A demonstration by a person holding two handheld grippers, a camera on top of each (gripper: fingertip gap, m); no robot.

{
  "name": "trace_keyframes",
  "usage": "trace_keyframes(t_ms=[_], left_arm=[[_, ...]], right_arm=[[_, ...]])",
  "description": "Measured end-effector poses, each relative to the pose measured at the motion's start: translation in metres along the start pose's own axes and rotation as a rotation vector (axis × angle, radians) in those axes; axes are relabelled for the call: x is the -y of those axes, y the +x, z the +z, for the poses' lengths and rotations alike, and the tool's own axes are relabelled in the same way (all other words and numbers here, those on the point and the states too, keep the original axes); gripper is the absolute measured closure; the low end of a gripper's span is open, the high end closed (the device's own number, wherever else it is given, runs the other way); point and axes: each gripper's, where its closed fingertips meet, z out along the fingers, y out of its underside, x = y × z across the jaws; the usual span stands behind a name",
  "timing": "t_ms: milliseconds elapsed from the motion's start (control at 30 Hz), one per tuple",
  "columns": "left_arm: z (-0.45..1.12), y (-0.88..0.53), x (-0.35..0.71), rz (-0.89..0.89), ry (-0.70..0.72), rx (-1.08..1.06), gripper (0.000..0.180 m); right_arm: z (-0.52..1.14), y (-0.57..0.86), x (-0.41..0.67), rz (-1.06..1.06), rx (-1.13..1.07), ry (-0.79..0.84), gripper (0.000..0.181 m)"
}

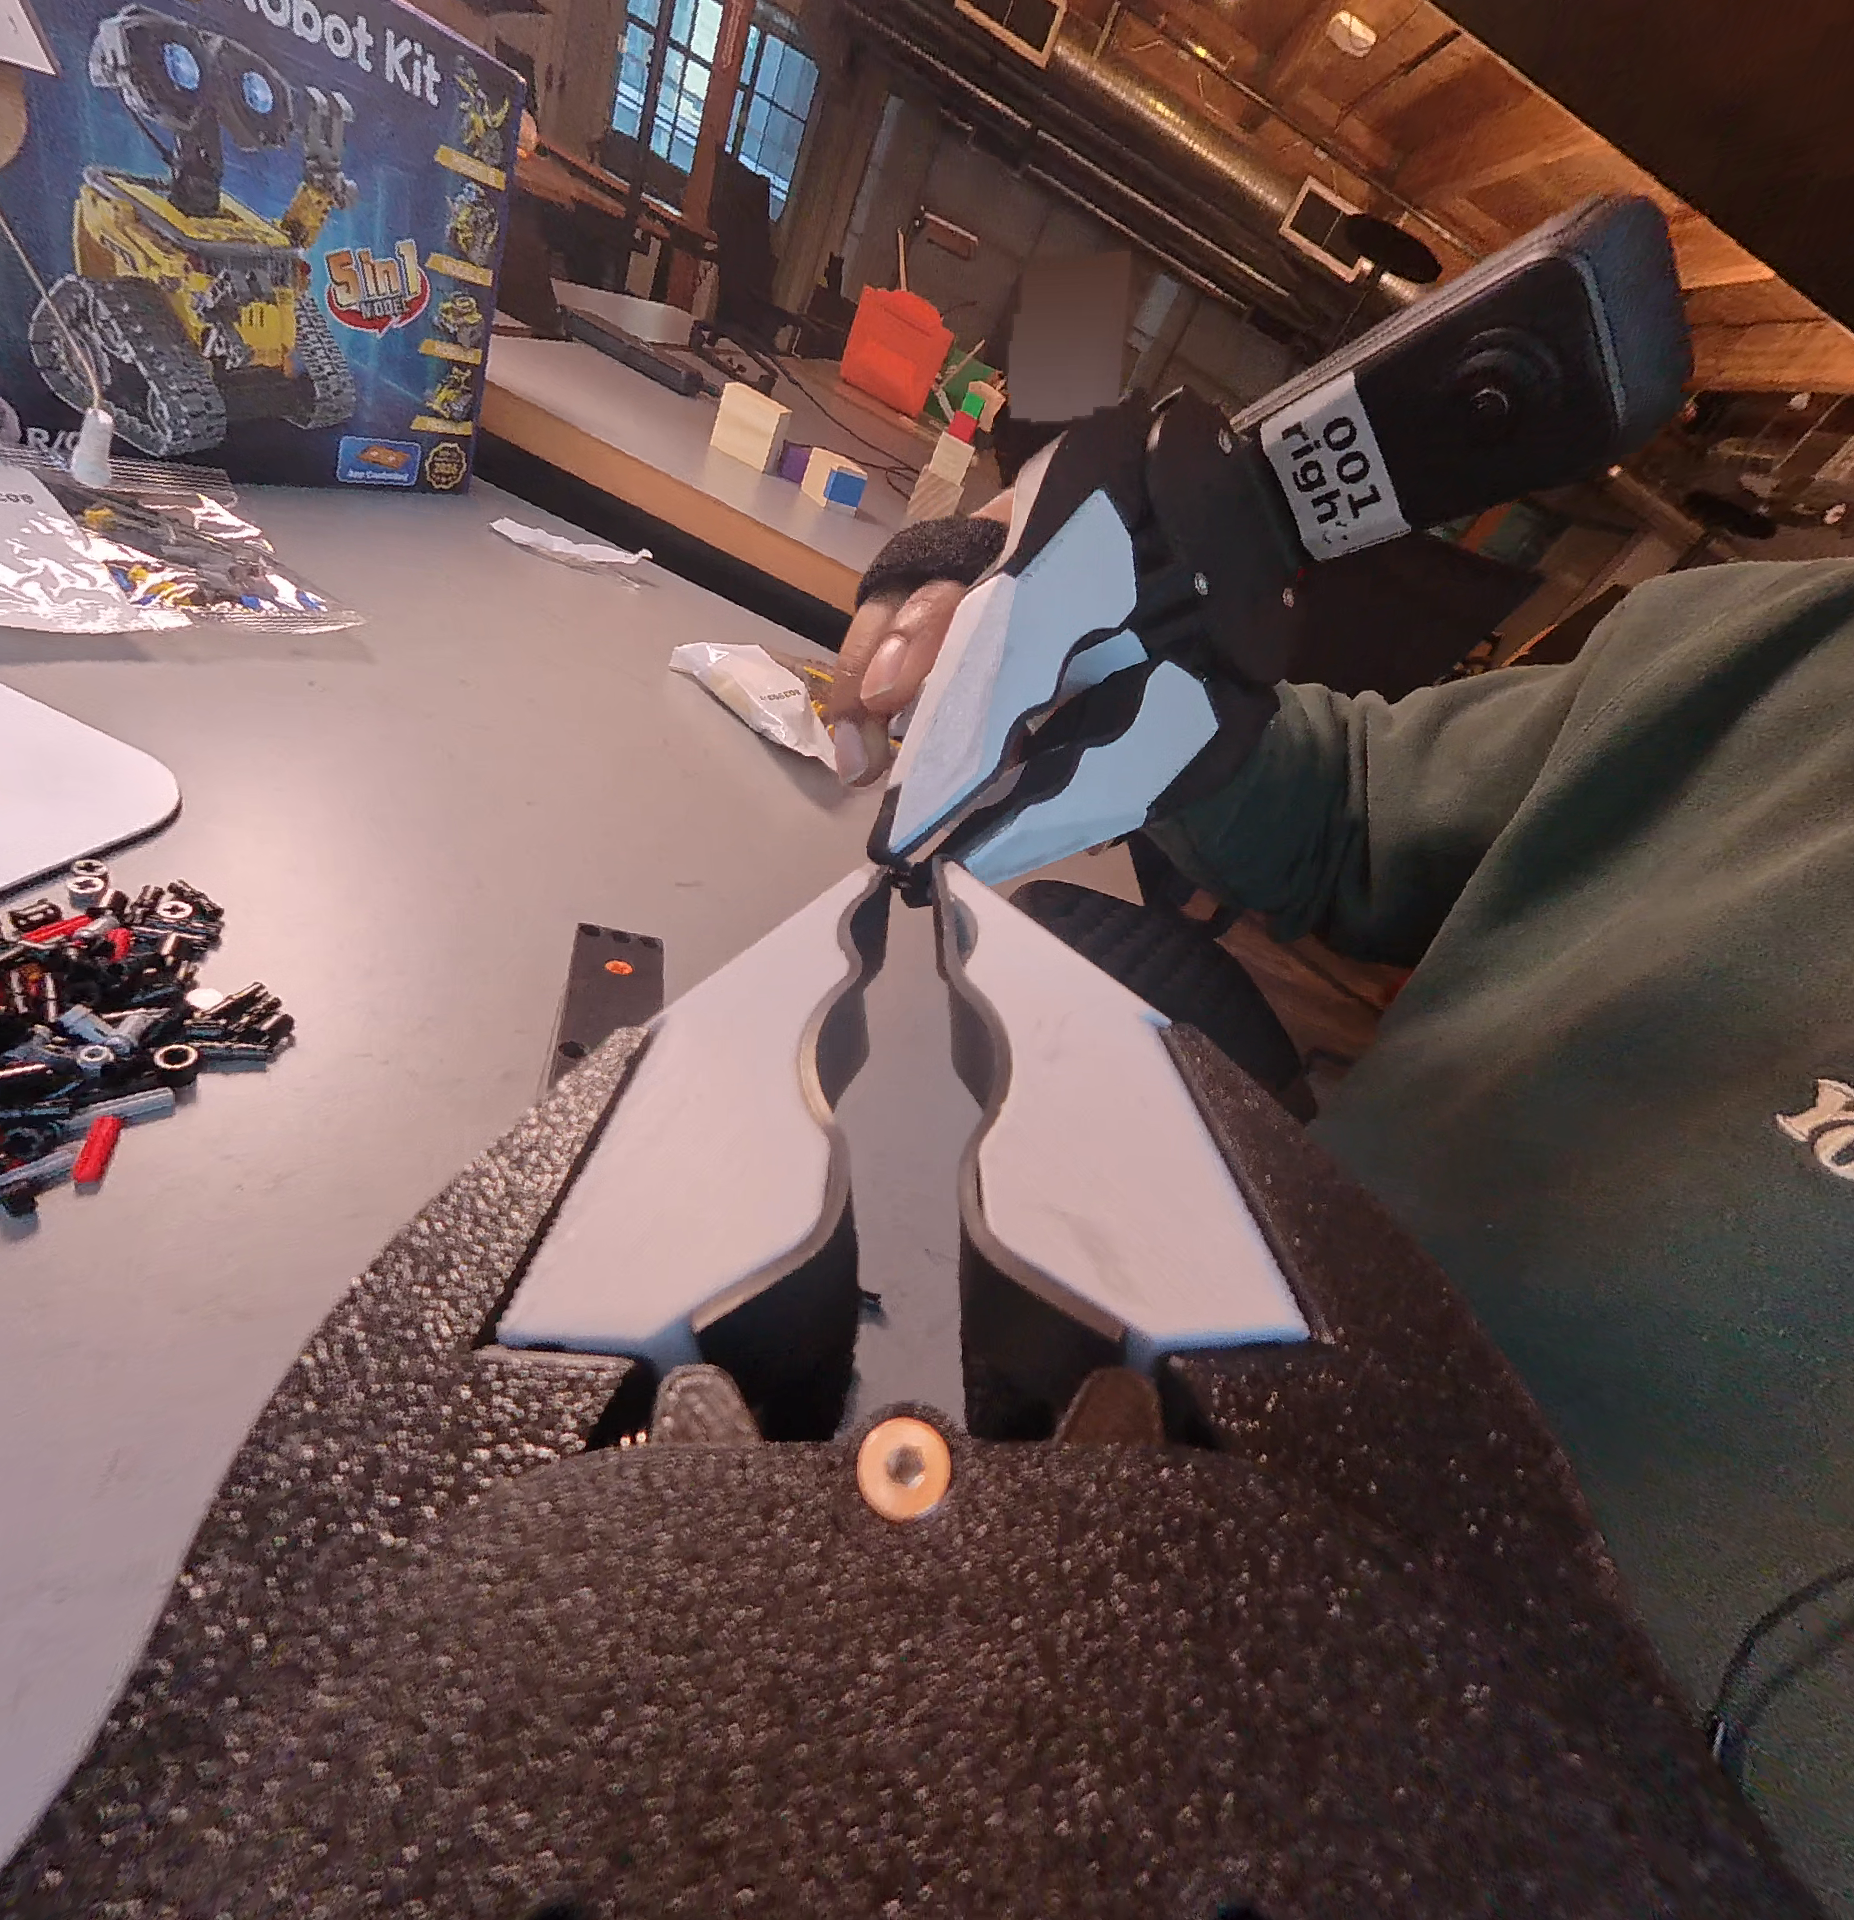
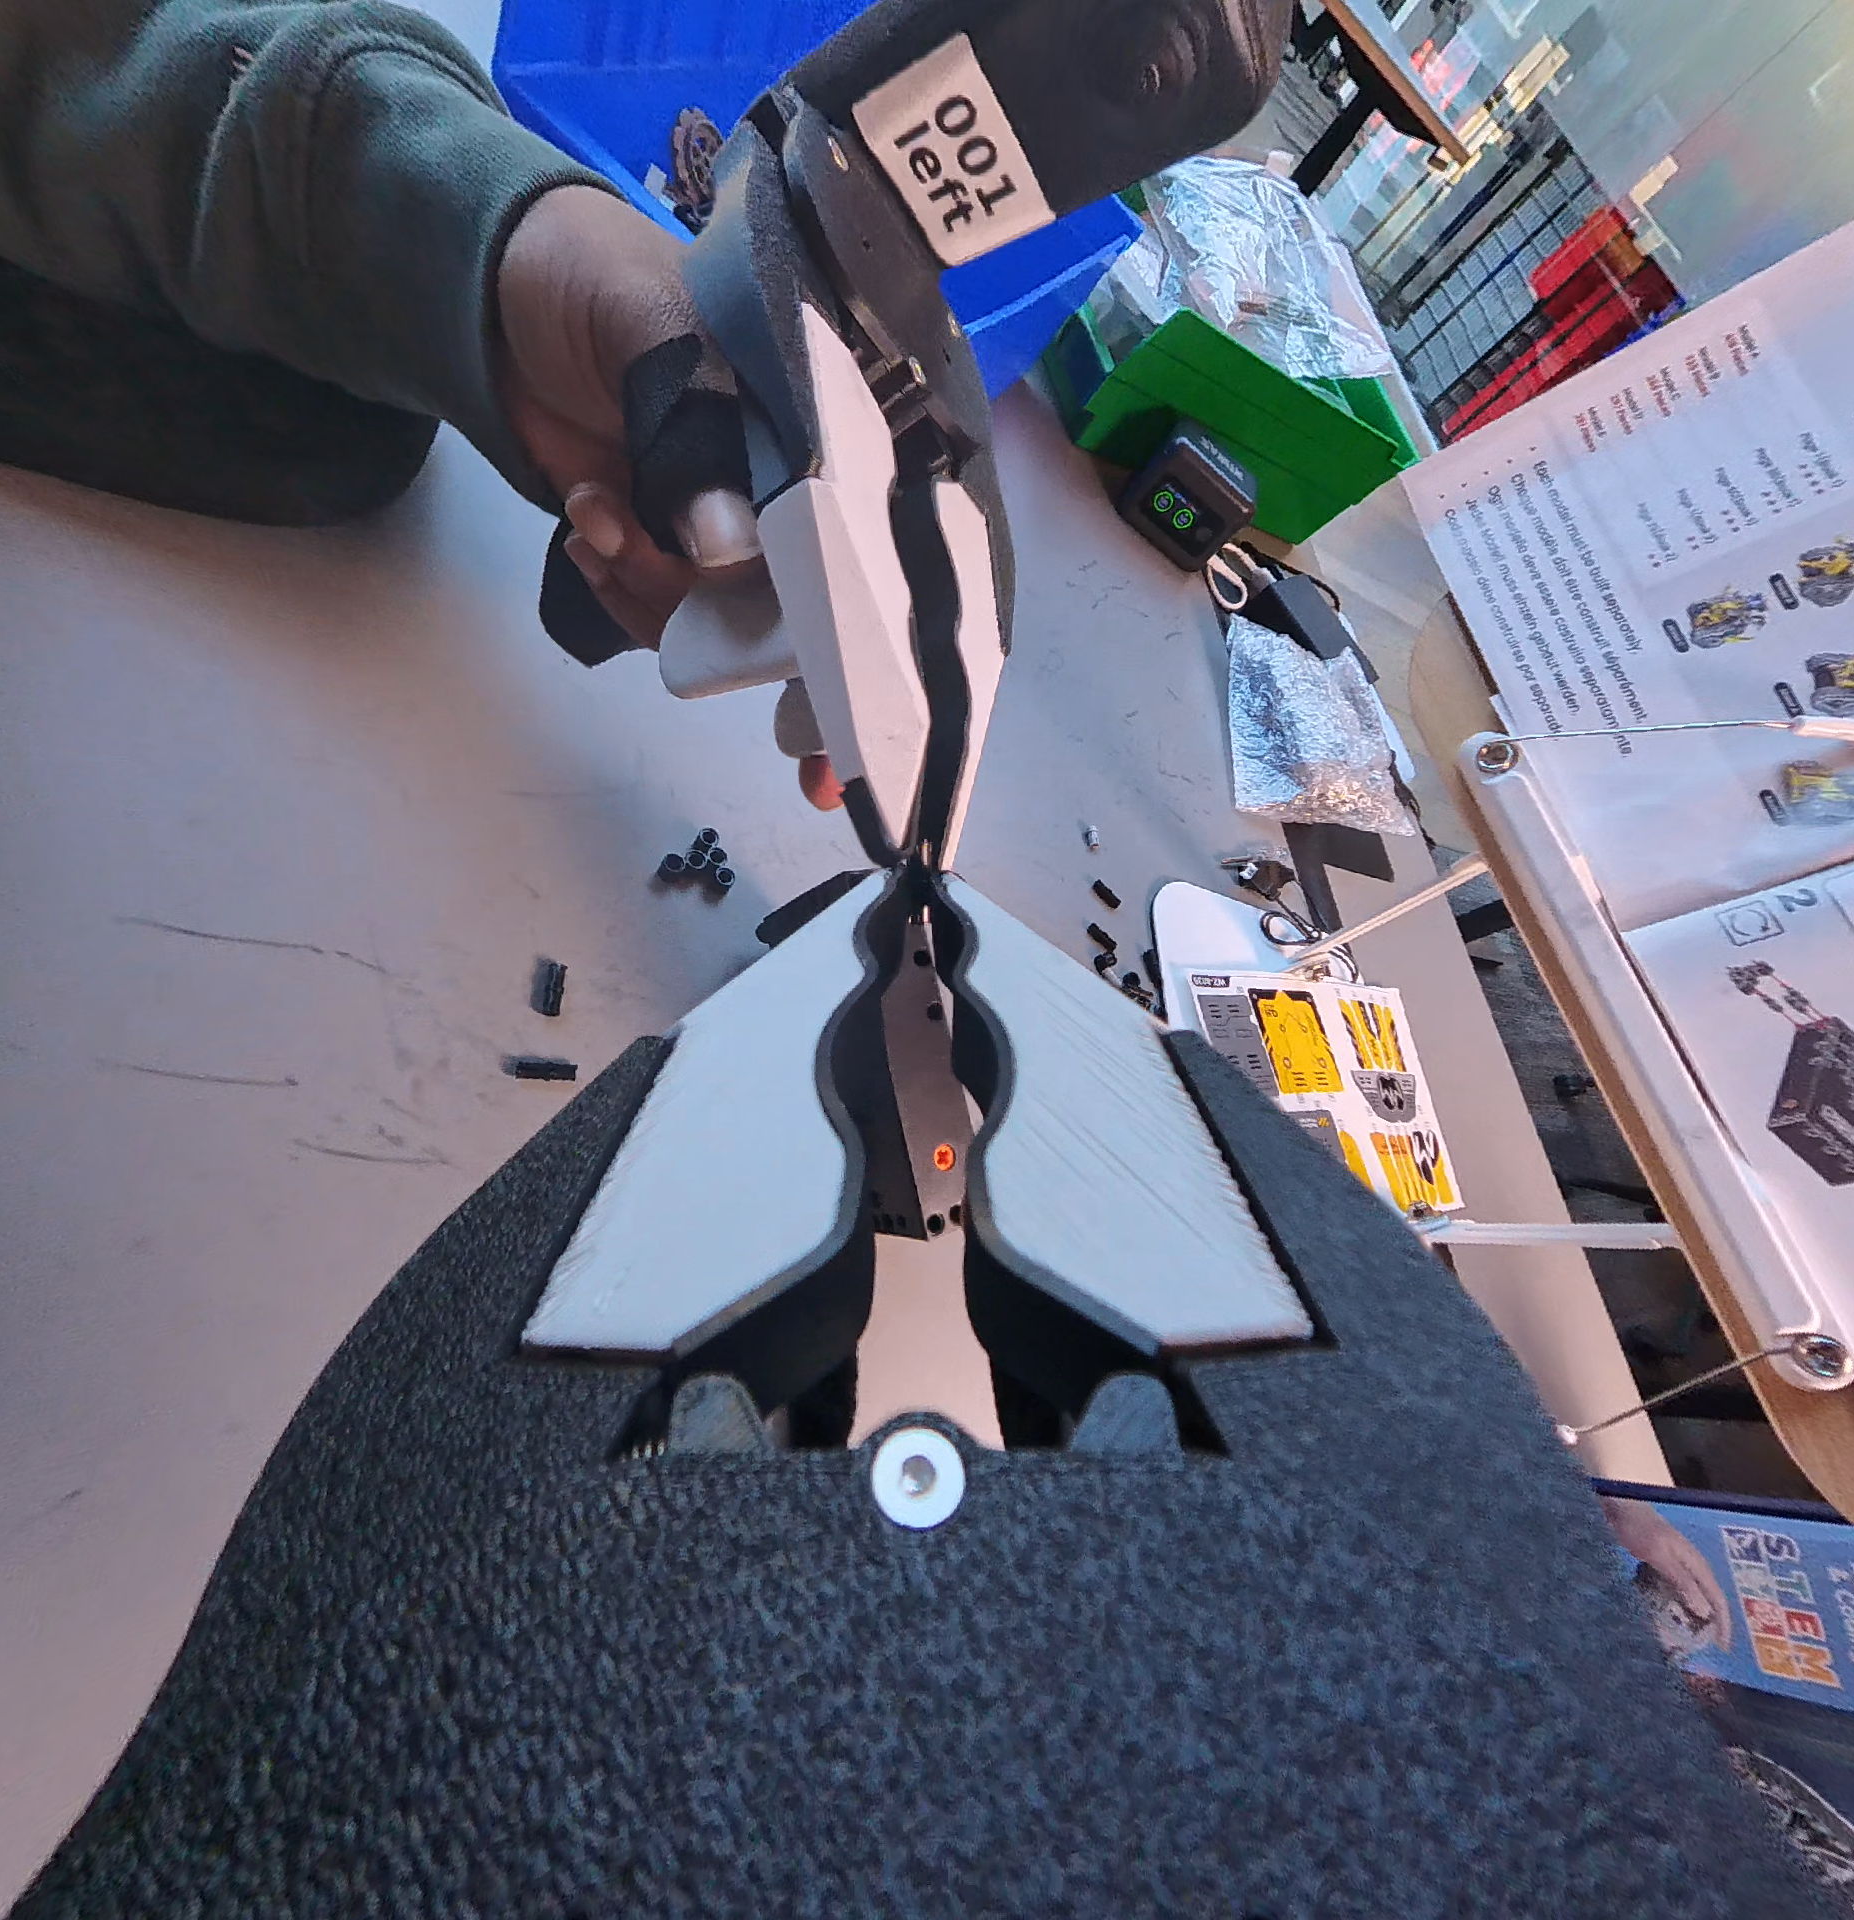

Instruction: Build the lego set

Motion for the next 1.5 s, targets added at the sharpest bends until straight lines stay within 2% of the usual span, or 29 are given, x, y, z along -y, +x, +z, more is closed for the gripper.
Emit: trace_keyframes(t_ms=[200, 467, 600, 933, 1233, 1500], left_arm=[[-0.002, 0.005, 0.006, -0.083, 0.054, -0.064, 0.175], [-0.014, 0.032, 0.028, -0.232, 0.232, -0.343, 0.176], [-0.018, 0.036, 0.032, -0.287, 0.279, -0.417, 0.176], [-0.015, 0.026, 0.025, -0.394, 0.309, -0.468, 0.177], [-0.013, 0.014, 0.021, -0.46, 0.321, -0.465, 0.176], [-0.011, 0.004, 0.013, -0.337, 0.261, -0.329, 0.175]], right_arm=[[-0.004, 0.001, 0.006, -0.053, -0.04, 0.026, 0.179], [-0.02, 0.001, 0.044, 0.051, -0.028, 0.361, 0.178], [-0.022, 0.001, 0.052, 0.057, -0.036, 0.453, 0.177], [-0.016, -0.001, 0.042, 0.104, -0.014, 0.501, 0.171], [-0.011, 0.006, 0.032, 0.152, -0.024, 0.512, 0.178], [-0.005, 0.007, 0.022, 0.221, 0.014, 0.493, 0.178]])
